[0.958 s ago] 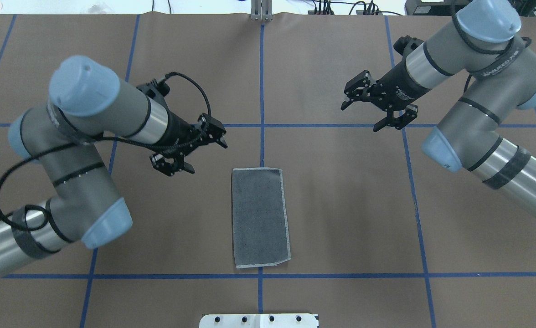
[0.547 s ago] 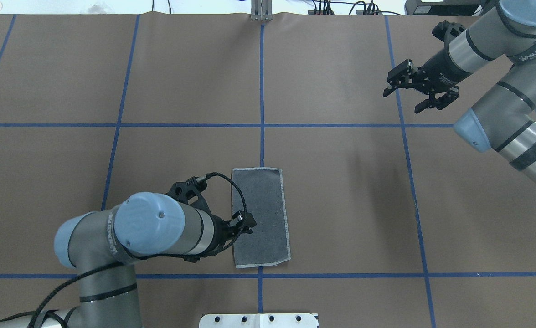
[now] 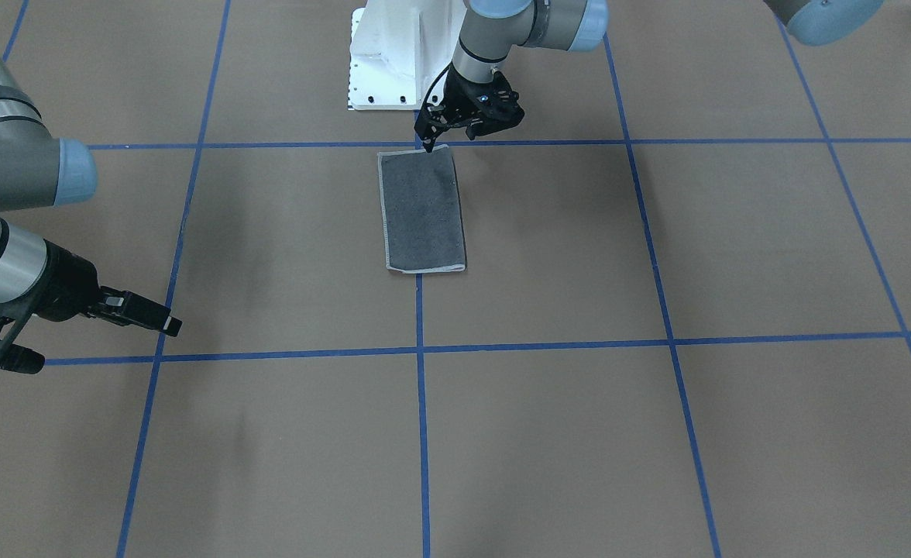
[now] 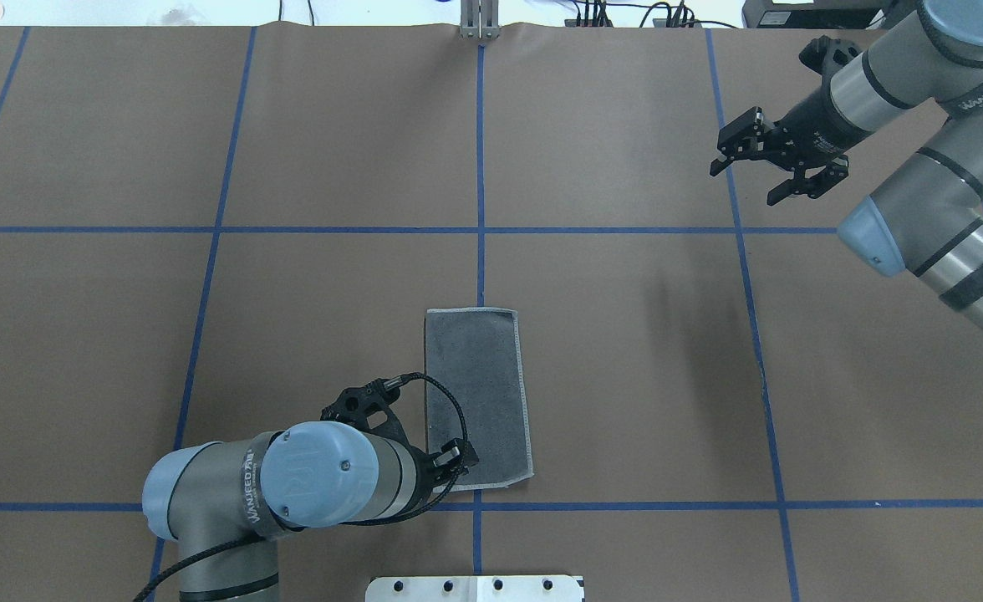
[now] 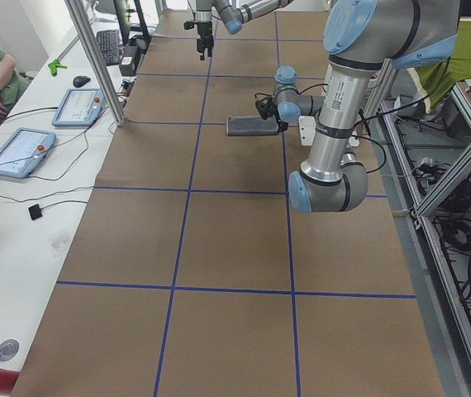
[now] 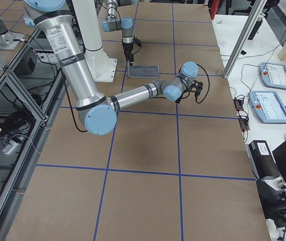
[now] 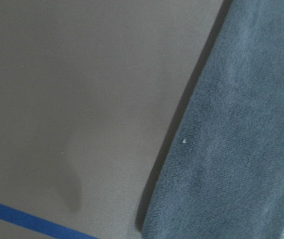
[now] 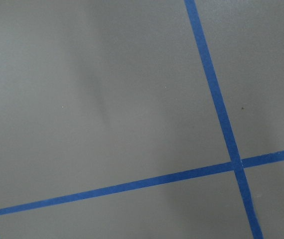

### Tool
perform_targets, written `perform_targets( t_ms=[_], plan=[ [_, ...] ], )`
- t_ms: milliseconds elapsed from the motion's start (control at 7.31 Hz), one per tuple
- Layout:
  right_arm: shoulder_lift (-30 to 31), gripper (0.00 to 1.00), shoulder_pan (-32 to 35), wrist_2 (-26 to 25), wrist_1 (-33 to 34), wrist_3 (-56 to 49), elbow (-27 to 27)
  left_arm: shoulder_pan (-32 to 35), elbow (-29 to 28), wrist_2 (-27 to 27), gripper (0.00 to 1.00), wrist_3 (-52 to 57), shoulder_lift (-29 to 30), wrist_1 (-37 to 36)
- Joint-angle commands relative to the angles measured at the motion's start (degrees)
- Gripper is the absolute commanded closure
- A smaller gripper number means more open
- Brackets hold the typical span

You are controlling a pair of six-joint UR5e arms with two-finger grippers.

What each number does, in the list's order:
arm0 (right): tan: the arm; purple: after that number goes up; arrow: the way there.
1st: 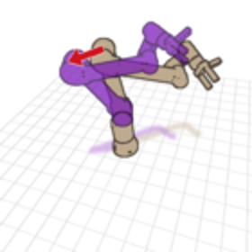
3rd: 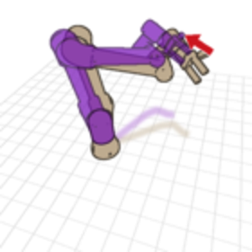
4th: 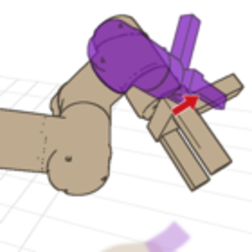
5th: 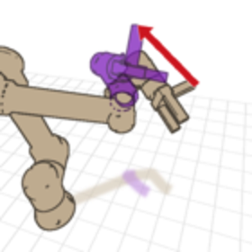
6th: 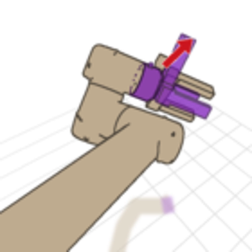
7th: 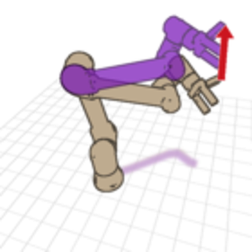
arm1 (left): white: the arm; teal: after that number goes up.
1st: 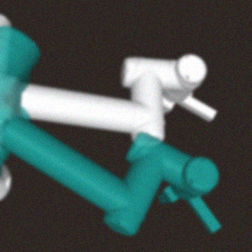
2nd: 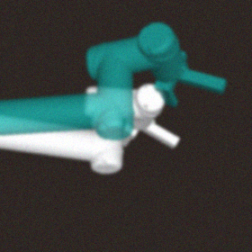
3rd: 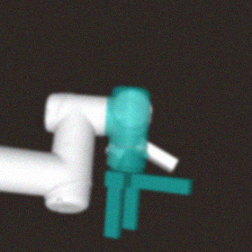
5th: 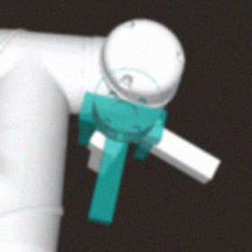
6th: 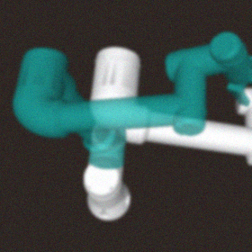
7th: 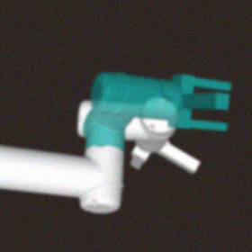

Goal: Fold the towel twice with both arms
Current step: 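Lower the left gripper to the grey strip's near end while the right gripper withdraws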

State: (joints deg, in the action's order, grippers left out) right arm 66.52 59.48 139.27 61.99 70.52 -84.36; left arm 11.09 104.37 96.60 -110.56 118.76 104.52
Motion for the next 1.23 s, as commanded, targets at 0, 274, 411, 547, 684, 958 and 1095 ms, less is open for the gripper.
perform_targets(
  t_ms=[0, 274, 411, 547, 684, 958, 1095],
  plan=[
    [0.0, 0.0, 0.0, -0.1, 0.1, 0.1, 0.1, -0.2, -2.4, -0.4, 0.25, 0.0, 1.4, 0.2],
    [0.1, 0.0, 0.0, -0.1, 0.0, 0.1, 0.1, -0.1, -4.0, -0.4, 0.32, 0.0, 3.1, 0.1],
    [0.1, 0.0, 0.0, -0.1, 0.0, 0.1, 0.1, -0.1, -4.0, -0.4, 0.39, 0.0, 3.1, 0.1],
    [0.3, 0.0, 0.0, -0.1, 0.0, 0.1, 0.1, 0.1, -3.9, -0.4, 0.51, 0.2, 3.1, 0.1],
    [0.4, 0.0, -0.1, -0.1, -0.1, 0.1, 0.1, 0.2, -3.8, -0.4, 0.68, 0.3, 3.1, 0.1],
    [0.5, 0.0, -0.1, -0.2, -0.2, 0.1, 0.1, 0.3, -3.1, -0.4, 1.0, -0.2, 3.1, 0.1],
    [0.5, 0.0, -0.1, -0.2, -0.2, 0.0, 0.2, 0.4, -2.3, -0.4, 1.0, -0.4, 3.3, 0.1]
  ],
)
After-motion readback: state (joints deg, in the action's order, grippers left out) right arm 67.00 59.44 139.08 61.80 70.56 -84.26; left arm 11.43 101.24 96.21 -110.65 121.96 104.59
